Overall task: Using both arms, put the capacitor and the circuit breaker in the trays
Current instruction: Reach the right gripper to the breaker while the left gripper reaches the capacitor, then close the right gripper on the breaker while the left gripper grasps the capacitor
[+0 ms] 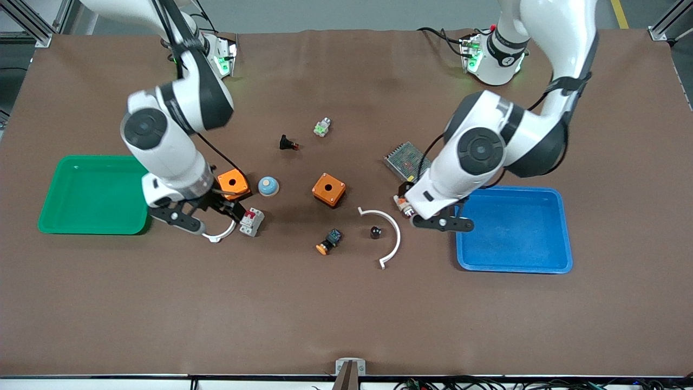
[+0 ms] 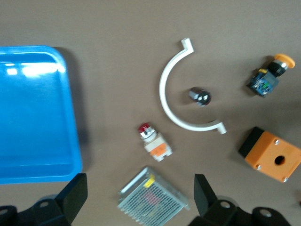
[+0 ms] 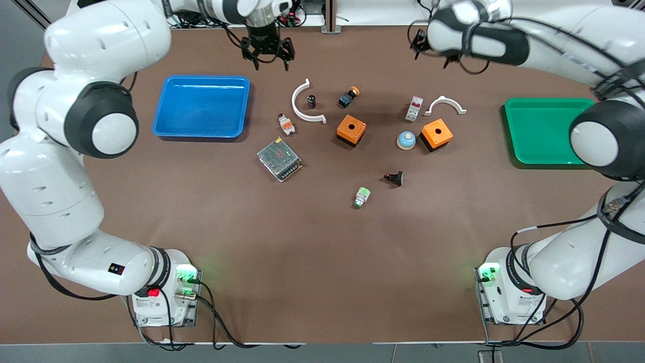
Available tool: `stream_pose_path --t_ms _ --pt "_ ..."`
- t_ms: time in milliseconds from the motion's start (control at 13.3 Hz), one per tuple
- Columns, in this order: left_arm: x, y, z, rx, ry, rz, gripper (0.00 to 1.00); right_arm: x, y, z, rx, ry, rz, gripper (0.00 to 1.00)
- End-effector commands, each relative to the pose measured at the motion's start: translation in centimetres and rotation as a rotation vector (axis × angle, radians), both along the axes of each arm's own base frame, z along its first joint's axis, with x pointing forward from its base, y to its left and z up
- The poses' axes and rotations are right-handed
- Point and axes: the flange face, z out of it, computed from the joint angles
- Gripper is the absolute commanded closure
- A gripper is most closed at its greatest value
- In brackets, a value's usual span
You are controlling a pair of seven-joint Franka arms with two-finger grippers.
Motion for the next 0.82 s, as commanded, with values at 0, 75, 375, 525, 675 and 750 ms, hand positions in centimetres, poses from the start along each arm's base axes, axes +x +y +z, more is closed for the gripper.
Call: stream_pose_path --t_ms 0,75,375,525,675,750 --pt "0.3 -3.9 -3.5 -0.016 -0.050 0.071 0.01 -0.5 -0.5 -5.9 -0.005 0.014 -0.021 0.00" --pt "0.2 -5.4 -5.4 -0.030 -0.072 0.108 0.02 -0.5 -0.6 -7.4 -0.009 0.023 -0.025 0.00" --pt "-0.4 -8.6 -10.9 -0.033 -0.143 0.168 0.20 -1.4 0.9 -11.7 0.045 0.096 -0.099 0.00" --pt "-0.3 -8.9 -12.6 -0.021 -0.162 0.164 0.28 -1.9 2.0 -12.9 0.073 0.104 -0.116 0.08" --pt "0.0 -9.0 -14.4 -0.026 -0.168 0.162 0.30 -2.1 2.0 -13.3 0.068 0.117 -0.116 0.46" --pt "-0.2 -9.5 -15.3 -0.032 -0.170 0.156 0.31 -2.2 2.2 -13.4 0.067 0.120 -0.114 0.51"
